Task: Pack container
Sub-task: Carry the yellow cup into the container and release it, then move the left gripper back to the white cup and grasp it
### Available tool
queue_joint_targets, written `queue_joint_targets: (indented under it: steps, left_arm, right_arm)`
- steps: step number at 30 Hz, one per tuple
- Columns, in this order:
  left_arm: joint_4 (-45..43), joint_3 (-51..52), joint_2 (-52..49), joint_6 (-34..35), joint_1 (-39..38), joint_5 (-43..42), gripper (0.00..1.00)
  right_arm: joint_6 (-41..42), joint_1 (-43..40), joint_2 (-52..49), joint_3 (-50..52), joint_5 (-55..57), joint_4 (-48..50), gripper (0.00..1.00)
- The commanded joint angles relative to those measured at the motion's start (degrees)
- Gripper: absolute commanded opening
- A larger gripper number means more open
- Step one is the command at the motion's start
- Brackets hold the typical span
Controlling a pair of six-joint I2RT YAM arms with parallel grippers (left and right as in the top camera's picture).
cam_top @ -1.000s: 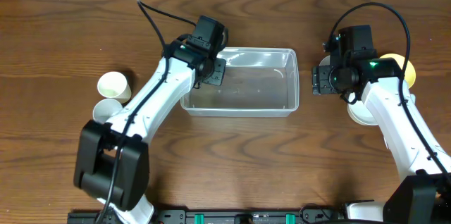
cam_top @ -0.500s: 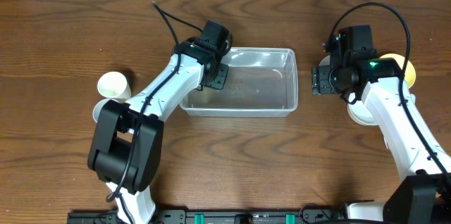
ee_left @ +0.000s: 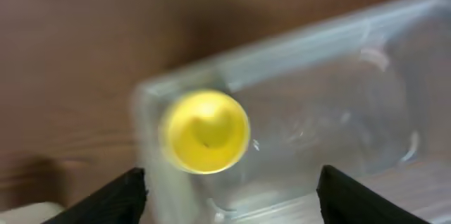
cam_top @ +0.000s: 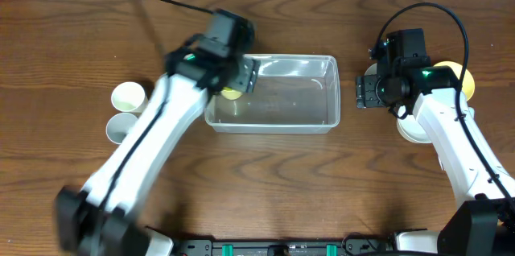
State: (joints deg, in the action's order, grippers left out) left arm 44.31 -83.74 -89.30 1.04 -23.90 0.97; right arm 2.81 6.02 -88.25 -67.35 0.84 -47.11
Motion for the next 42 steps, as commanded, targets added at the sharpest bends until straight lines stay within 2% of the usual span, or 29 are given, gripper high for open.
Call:
queue_joint_targets:
  steps: [1,7,11,20,27,31,33,35,37,42]
  left_arm:
    - [2.82,-0.96,5.35,0.63,4.61,7.61,0.81]
    - [7.28,-0.28,4.28,7.74,19.39,7.89,0.83]
    - [7.32,0.83,-0.83,8.0,26.32,2.49,0.83]
    - [7.93,1.03,-16.68,9.42,30.01,0.72,0.83]
    - [8.76,1.03,-22.99,9.64,29.99,0.7,0.82]
    - [9.01,1.03,-23.3,9.62,29.99,0.72,0.64]
    - [9.01,1.01,-23.08,9.62,29.99,0.72,0.52]
    - [9.03,1.01,-22.86,9.62,29.99,0.72,0.36]
    - [9.01,1.01,-22.62,9.6,29.99,0.72,0.26]
    - [8.96,0.96,-21.81,9.6,29.99,0.74,0.15]
  right_arm:
    - [0.33,-0.39,-0.17,-1.01,-0.24,-0.09,0.78]
    - [0.33,-0.39,-0.17,-1.01,-0.24,-0.13,0.8]
    - [0.33,-0.39,-0.17,-1.01,-0.24,-0.11,0.8]
    - [0.33,-0.39,-0.17,-1.01,-0.24,-0.63,0.8]
    - [0.33,-0.39,-0.17,-1.01,-0.24,-0.7,0.8]
    - [0.33,-0.39,-0.17,-1.01,-0.24,-0.7,0.8]
    - [0.33,-0.39,-0.17,-1.01,-0.24,-0.7,0.8]
    - [0.33,-0.39,-0.17,-1.01,-0.24,-0.7,0.79]
    - [0.33,-0.39,-0.17,-1.01,-0.24,-0.7,0.79]
    - [0.33,-0.39,-0.17,-1.01,-0.24,-0.7,0.79]
